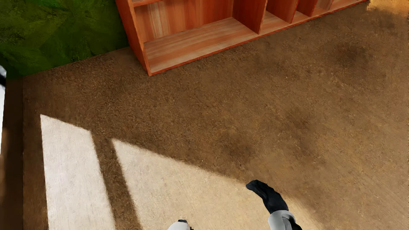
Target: Walk to the armchair
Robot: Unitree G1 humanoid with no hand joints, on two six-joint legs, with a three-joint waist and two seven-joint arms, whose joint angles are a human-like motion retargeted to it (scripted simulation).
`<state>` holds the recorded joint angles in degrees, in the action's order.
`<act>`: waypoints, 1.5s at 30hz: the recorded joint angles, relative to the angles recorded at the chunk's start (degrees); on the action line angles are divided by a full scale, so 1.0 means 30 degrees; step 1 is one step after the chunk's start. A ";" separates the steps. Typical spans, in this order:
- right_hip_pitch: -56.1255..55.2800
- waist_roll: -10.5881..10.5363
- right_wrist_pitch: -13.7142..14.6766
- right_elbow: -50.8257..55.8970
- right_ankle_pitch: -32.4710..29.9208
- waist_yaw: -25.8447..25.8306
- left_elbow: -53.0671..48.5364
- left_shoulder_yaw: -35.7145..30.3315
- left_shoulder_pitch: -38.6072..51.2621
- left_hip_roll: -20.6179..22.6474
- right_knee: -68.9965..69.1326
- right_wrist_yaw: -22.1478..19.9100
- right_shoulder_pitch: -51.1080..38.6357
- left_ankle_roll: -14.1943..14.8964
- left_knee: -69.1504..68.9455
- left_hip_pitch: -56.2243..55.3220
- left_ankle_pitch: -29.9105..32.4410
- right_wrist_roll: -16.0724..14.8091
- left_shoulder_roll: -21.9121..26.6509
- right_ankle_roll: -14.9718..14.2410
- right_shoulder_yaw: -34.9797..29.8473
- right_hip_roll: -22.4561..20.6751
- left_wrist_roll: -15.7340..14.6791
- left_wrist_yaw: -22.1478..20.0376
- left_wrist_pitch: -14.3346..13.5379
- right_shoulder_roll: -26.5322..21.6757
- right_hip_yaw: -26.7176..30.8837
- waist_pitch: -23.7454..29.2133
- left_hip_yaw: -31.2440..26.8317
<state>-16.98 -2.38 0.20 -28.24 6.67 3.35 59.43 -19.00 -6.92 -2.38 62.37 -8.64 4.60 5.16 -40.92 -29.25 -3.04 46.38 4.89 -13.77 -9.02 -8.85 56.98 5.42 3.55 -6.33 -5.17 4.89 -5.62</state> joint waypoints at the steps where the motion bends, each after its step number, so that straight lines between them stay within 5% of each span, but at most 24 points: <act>1: -0.1105 0.0305 -0.0654 -0.0374 0.0146 0.0172 0.0526 -0.0649 0.0967 0.0016 0.1672 -0.0271 0.0075 -0.0069 -0.0169 0.0347 -0.0339 0.0013 0.0337 -0.0080 0.0087 0.1567 0.0911 0.0539 0.0195 -0.0119 -0.0597 0.0012 0.0771; 3: -0.2294 0.0817 -0.1498 -0.2019 0.0728 0.0181 0.0465 0.0155 0.2844 0.0221 0.0630 0.0206 0.0052 -0.0070 0.0855 0.1539 -0.0118 0.0227 0.0933 0.2139 -0.0325 0.5519 0.1558 -0.0341 0.1701 -0.0444 -0.2316 -0.0084 0.1312; 5: -0.2156 0.1093 -0.1952 -0.3966 0.1147 -0.0075 -0.1458 0.3593 0.4045 0.0493 -0.5456 0.1514 0.0112 0.0104 0.2279 0.2668 0.0629 0.0602 0.0833 0.4116 -0.0718 0.7433 -0.0777 -0.3143 0.2328 -0.0935 -0.4027 -0.0203 0.1091; 7: -0.1783 0.1052 -0.2683 -0.5167 -0.2174 -0.0345 -0.3839 0.5179 0.5445 0.0855 -1.2052 0.2307 0.0444 0.0302 0.3193 0.3333 0.0805 0.0814 0.0930 0.3613 -0.0445 0.6931 -0.3571 -0.4433 0.0717 -0.1148 -0.3030 -0.0255 0.0176; 9: -0.1817 0.0889 -0.2970 -0.5468 -0.2208 -0.0323 -0.6366 0.3851 0.7034 0.1286 -1.2315 0.1431 0.1126 0.0535 0.2902 0.3171 0.0135 0.0505 0.2035 0.3823 0.0311 0.7219 -0.3709 -0.5056 -0.0518 -0.1039 -0.3147 -0.0186 -0.0876; 11: -0.2074 0.0612 -0.2944 -0.5884 -0.1743 -0.0332 -0.8921 0.3515 0.7580 0.1311 -1.1531 0.0540 0.1570 0.0295 0.2544 0.2753 -0.0444 -0.0071 0.2235 0.4275 0.0569 0.7667 -0.3431 -0.6376 -0.0573 -0.0964 -0.4205 -0.0168 -0.1123; 14: -0.1638 0.0168 -0.2977 -0.6168 -0.2289 -0.0543 -1.1137 0.3679 0.6101 0.0381 -1.1795 0.1547 0.1420 0.0425 0.1047 0.2941 -0.2261 0.0452 0.0637 0.4209 -0.0499 0.7571 -0.5782 -0.7346 -0.0682 -0.1858 -0.4939 -0.0351 0.0781; 15: -0.1493 0.0062 -0.3039 -0.5844 -0.2505 -0.0576 -1.1150 0.2817 0.5563 0.0375 -1.1881 0.1265 0.1392 0.0374 0.0003 0.3112 -0.2614 0.0302 0.0718 0.4162 -0.0354 0.7464 -0.5548 -0.6492 -0.1108 -0.1901 -0.4961 -0.0415 0.0913; 17: -0.1398 -0.0103 -0.3106 -0.4795 -0.2822 -0.0596 -0.9932 0.1489 0.4610 0.0857 -1.1740 0.0151 0.1496 0.0442 -0.1888 0.3646 -0.3020 -0.0815 0.1140 0.4114 0.0575 0.7197 -0.2824 -0.3494 -0.2012 -0.1467 -0.4772 -0.0522 0.0139; 19: -0.1752 -0.0157 -0.2892 -0.3569 -0.2960 -0.0600 -0.7250 0.2852 0.3559 0.1749 -1.1037 -0.0664 0.1498 0.0852 -0.2696 0.4536 -0.3486 -0.1891 0.0136 0.4147 0.1157 0.6839 -0.1456 -0.1950 -0.0862 -0.1018 -0.4167 -0.0571 -0.1665; 22: -0.3127 0.0118 -0.2168 -0.1447 -0.3222 -0.0746 -0.1554 0.4888 0.2879 0.3181 -0.9429 -0.1131 0.1406 0.0638 -0.1592 0.6049 -0.3556 -0.2352 -0.1241 0.4328 0.1293 0.6352 -0.1888 -0.2432 0.1972 -0.0683 -0.2700 -0.0378 -0.4564; 24: -0.4027 0.0512 -0.1073 0.0558 -0.4669 -0.1121 0.2197 0.3036 0.3187 0.2612 -1.0572 -0.1206 0.1330 -0.0604 -0.0123 0.5894 -0.4431 -0.2078 -0.0807 0.4270 0.0967 0.5546 0.0078 0.0631 0.1385 -0.0479 -0.1572 -0.0089 -0.3204; 25: -0.4399 0.0736 -0.0553 0.1489 -0.6234 -0.1312 0.3483 0.2119 0.3475 0.2070 -1.2360 -0.1109 0.1220 -0.0767 0.0692 0.5347 -0.4591 -0.1587 -0.0623 0.3541 0.0645 0.4920 0.1039 0.2272 0.0773 -0.0411 -0.0903 0.0016 -0.1850; 27: -0.5172 0.1177 -0.0094 0.2841 -0.7392 -0.1482 0.4663 0.0968 0.4097 0.1048 -1.4847 -0.0322 0.1168 -0.0581 0.1974 0.4054 -0.3938 0.0055 -0.0475 -0.0059 -0.0107 0.3497 0.2435 0.3885 0.0356 -0.0316 -0.0052 0.0095 0.0609; 29: -0.5493 0.1486 0.0165 0.3439 -0.3416 -0.1634 0.4305 -0.0184 0.4714 -0.0259 -1.0845 0.0885 0.1613 -0.0267 0.2955 0.3287 -0.2862 0.1012 -0.0155 0.0630 -0.0650 0.4511 0.4051 0.2690 0.0533 -0.0209 -0.1957 0.0082 0.2896; 31: -0.4032 0.1668 -0.0030 0.3107 0.0054 -0.1962 0.2894 -0.1713 0.5463 -0.1176 -0.6181 0.1262 0.2562 0.0213 0.4414 0.3297 -0.1510 0.0584 0.0172 0.3295 -0.0175 0.7384 0.6160 0.0257 0.0719 -0.0323 -0.5449 -0.0158 0.4735; 33: -0.2015 0.1710 -0.1221 0.1988 0.1870 -0.2283 0.0160 -0.1484 0.6018 -0.1955 -0.3814 0.0194 0.3452 0.0846 0.5964 0.3658 -0.0220 -0.0112 0.0407 0.4606 0.1184 0.9629 0.6723 -0.2216 0.0544 -0.0463 -0.6003 -0.0558 0.6475; 36: 0.0450 0.1809 -0.4068 -0.0905 0.4215 -0.2110 -0.5955 0.1141 0.5792 -0.3765 -0.3550 -0.1415 0.3263 0.2115 0.7193 0.4175 0.1227 -0.1171 0.0802 0.5188 0.3570 1.4194 0.5498 -0.6140 -0.0368 -0.0724 -0.8425 -0.1234 1.0187; 38: 0.2051 0.1870 -0.5286 -0.1624 0.5207 -0.1701 -0.9277 0.4015 0.5065 -0.6004 -0.4669 -0.0554 0.2711 0.2862 0.7320 0.4691 0.1767 0.0132 0.1094 0.5530 0.3157 1.6740 0.2089 -0.8128 -0.0487 -0.1325 -1.3884 -0.1608 1.3218; 40: 0.0918 0.1480 -0.3845 -0.1103 0.6173 -0.1774 -1.1175 0.6658 0.3402 -0.9438 -0.5119 0.1195 0.1895 0.2262 0.6323 0.5745 -0.0017 0.1148 0.2170 0.2093 0.1346 1.4479 -0.2999 -0.8764 -0.0351 -0.1506 -1.3258 -0.1638 1.5355; 41: -0.0221 0.1166 -0.2597 -0.0916 0.6868 -0.1692 -1.1587 0.7431 0.2189 -1.0631 -0.4919 0.2246 0.1402 0.0204 0.5130 0.5778 -0.2142 0.1113 0.2836 0.2325 0.0386 1.2387 -0.5109 -0.8703 -0.0169 -0.1578 -1.1449 -0.1523 1.4348; 42: -0.0969 0.0919 -0.1589 -0.0797 0.7401 -0.1393 -1.1338 0.7603 0.1013 -1.0171 -0.4907 0.3136 0.0946 -0.1722 0.3179 0.4773 -0.3753 0.1164 0.3245 0.3075 -0.0396 1.0243 -0.6385 -0.8608 0.0154 -0.1753 -0.9642 -0.1327 1.0554; 43: -0.1098 0.0729 -0.1205 -0.0765 0.7716 -0.1139 -1.0417 0.7149 0.0075 -0.8339 -0.5316 0.3457 0.0356 -0.0994 0.0781 0.3341 -0.4549 0.1469 0.3650 0.3884 -0.0857 0.8277 -0.6827 -0.8126 0.0676 -0.1667 -0.8143 -0.1093 0.6314; 45: 0.0070 0.0244 -0.1017 -0.0256 0.7563 -0.1009 -0.7371 0.4858 -0.1040 -0.5589 -0.7262 0.2277 -0.0209 -0.0945 -0.3166 0.1107 -0.5257 0.1147 0.4015 0.4999 -0.0599 0.5227 -0.5240 -0.4698 0.1599 -0.0801 -0.6211 -0.0686 0.4871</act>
<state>-16.76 -1.65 -2.85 -29.01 29.36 0.32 37.32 -4.43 -10.03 -19.15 40.59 -1.81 3.97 2.32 -50.42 -25.93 -18.81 49.83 16.93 1.23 -10.81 6.83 41.26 -8.68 8.34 -8.73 -23.81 2.84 8.99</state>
